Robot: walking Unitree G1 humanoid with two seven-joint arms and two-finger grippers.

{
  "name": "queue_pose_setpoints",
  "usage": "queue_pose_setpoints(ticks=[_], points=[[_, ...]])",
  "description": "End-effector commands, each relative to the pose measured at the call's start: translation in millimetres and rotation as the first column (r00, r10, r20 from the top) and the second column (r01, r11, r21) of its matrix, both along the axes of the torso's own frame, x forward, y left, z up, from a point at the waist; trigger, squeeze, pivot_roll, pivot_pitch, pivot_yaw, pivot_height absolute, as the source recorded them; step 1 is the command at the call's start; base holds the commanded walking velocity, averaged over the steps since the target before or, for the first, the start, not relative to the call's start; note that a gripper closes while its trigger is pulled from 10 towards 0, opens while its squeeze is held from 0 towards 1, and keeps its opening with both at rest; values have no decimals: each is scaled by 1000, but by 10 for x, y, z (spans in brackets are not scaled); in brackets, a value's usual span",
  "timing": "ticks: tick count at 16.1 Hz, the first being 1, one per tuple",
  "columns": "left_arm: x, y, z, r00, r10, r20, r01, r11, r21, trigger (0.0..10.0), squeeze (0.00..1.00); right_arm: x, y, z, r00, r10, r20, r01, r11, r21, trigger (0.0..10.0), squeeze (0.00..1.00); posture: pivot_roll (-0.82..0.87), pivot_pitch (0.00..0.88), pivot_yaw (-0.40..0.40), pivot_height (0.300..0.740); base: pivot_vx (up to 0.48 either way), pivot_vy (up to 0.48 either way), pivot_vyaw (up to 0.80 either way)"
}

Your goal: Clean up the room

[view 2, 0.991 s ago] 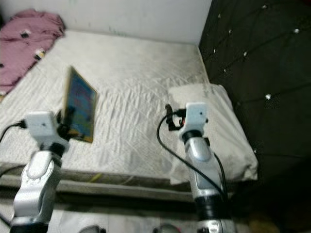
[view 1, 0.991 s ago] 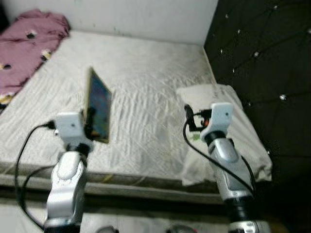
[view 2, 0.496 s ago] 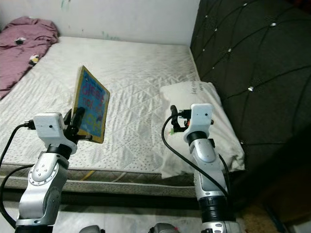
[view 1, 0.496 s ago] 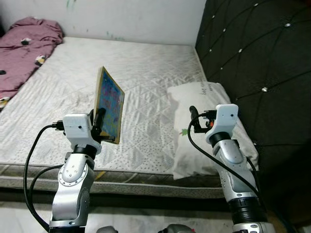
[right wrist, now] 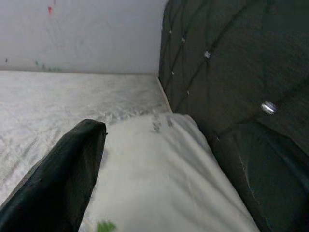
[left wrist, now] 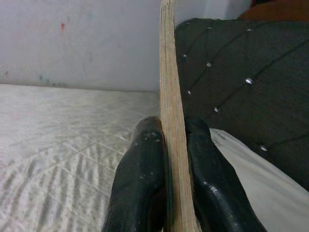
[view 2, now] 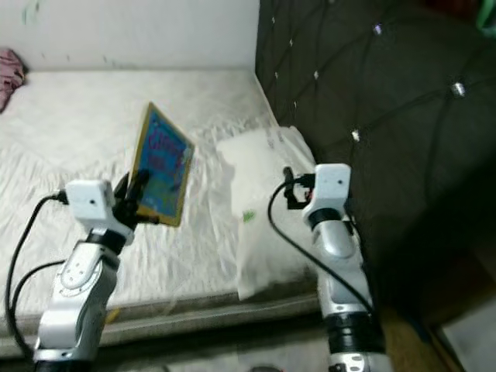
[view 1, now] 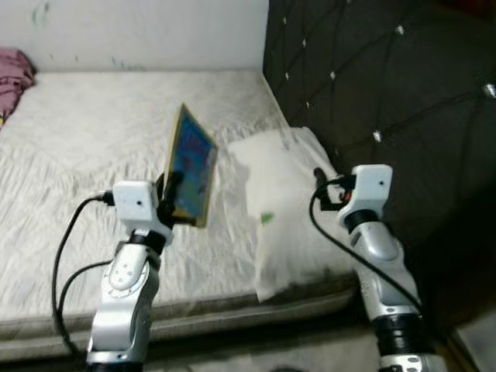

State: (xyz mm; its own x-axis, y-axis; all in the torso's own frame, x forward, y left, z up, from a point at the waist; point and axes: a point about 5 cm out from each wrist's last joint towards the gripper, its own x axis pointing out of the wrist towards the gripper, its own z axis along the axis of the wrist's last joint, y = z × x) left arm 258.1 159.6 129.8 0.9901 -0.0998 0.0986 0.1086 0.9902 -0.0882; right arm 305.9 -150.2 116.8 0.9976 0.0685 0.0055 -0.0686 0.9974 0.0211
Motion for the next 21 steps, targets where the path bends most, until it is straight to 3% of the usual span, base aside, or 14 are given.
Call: queue_pose_setpoints(ticks=[1,11,17,21], points=[[14,40,124,998,24,59,-24,1000,0,10000,0,17,17,40,1000,11,12,-11,1000,-15,10000,0,-65,0,-48,740,326,0,0],[42,68,101,997,69,16,-69,997,-16,10000,0,32,-6,46,1000,3,9,-3,1000,-24,10000,0,-63,0,-50,740,0,0,0],[55,95,141,997,77,20,-76,996,-36,10000,0,57,-29,104,1000,-5,20,6,999,-41,10000,0,-61,18,-45,740,0,437,0],[-9,110,114,997,80,16,-79,996,-50,10000,0,-25,-49,57,1000,-11,5,11,999,-42,10000,0,-62,19,-47,740,0,427,0]])
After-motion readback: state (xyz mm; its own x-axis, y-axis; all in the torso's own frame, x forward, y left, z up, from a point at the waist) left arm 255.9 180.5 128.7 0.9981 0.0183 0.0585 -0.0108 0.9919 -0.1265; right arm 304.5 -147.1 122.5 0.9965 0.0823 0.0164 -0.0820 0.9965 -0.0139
